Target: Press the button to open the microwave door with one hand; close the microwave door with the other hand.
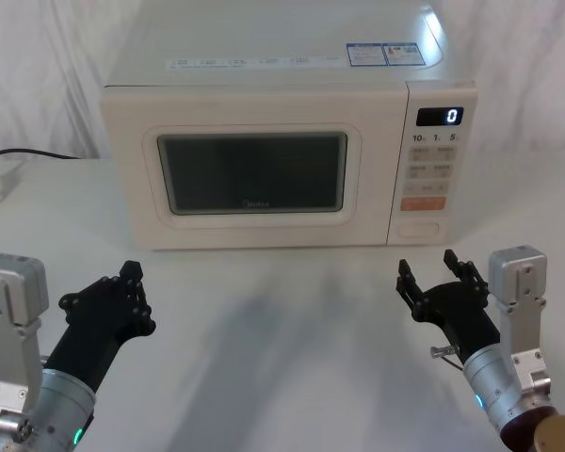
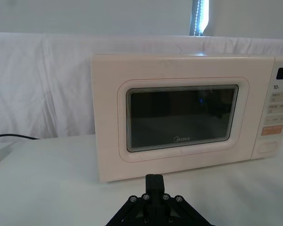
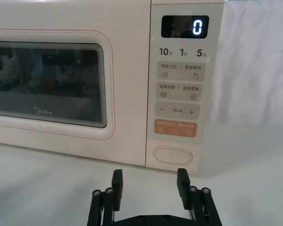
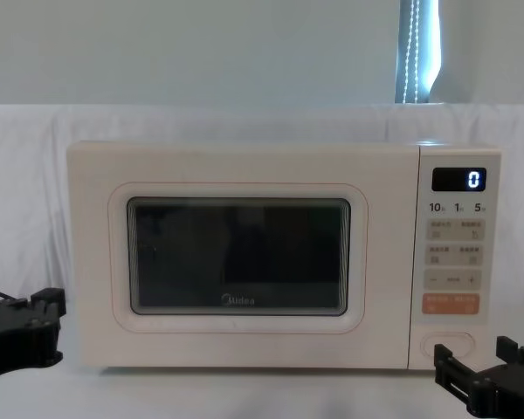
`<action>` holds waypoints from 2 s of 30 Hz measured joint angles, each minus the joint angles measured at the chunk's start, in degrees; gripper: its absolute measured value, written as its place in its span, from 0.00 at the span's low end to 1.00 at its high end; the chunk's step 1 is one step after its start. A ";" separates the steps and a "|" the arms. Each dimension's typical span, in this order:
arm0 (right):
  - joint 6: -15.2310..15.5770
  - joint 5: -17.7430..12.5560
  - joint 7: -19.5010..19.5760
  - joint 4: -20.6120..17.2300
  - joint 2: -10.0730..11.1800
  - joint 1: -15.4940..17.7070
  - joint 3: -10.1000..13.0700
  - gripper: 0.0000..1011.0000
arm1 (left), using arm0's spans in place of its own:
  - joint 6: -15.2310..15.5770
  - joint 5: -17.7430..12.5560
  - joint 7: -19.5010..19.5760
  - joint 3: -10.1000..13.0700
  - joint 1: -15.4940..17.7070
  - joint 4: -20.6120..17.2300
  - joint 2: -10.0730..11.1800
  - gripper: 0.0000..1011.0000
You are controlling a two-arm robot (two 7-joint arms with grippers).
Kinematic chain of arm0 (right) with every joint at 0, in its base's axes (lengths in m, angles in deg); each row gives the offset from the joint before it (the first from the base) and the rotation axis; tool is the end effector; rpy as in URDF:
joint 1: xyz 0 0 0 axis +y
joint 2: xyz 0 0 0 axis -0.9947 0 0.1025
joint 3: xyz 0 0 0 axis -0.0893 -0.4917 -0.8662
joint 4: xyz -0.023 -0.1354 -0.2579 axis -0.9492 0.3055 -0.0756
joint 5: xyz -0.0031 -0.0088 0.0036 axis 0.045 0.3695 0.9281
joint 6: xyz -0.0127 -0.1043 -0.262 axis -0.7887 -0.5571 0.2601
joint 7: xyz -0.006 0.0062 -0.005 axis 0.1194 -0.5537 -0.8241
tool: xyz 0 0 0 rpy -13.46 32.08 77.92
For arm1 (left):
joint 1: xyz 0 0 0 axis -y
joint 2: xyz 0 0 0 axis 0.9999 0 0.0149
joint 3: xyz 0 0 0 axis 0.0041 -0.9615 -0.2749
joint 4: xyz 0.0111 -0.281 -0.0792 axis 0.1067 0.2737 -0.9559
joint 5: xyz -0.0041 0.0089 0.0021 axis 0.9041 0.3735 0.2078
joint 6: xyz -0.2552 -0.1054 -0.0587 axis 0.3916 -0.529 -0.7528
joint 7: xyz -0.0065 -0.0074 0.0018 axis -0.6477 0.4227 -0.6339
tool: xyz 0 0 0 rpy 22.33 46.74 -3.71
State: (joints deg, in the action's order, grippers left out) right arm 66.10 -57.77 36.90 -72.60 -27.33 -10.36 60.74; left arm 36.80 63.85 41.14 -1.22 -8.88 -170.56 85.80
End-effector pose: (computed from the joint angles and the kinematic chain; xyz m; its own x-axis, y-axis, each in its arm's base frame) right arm 0.3200 0.0321 -0.3243 0.2383 -0.9709 0.0237 0.9692 0.2393 0.0584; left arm 0.2598 0.0255 -0.2653 0.2626 0.9649 -0.0068 -0.9636 0.2618 -0.0542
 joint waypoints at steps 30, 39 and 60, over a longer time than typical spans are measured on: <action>0.00 0.00 0.00 0.00 0.00 0.00 0.00 0.99 | 0.00 0.00 0.00 0.00 0.00 0.00 0.00 0.68; 0.00 0.00 0.00 0.00 0.00 0.00 0.00 0.99 | 0.00 0.00 0.00 0.00 0.00 0.00 0.00 0.93; 0.00 0.00 0.00 0.00 0.00 0.00 0.00 0.99 | 0.00 0.00 0.00 0.00 0.00 0.00 0.00 0.99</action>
State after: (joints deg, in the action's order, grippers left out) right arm 66.10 -57.77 36.90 -72.60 -27.33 -10.36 60.74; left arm 36.81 63.86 41.14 -1.22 -8.88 -170.56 85.80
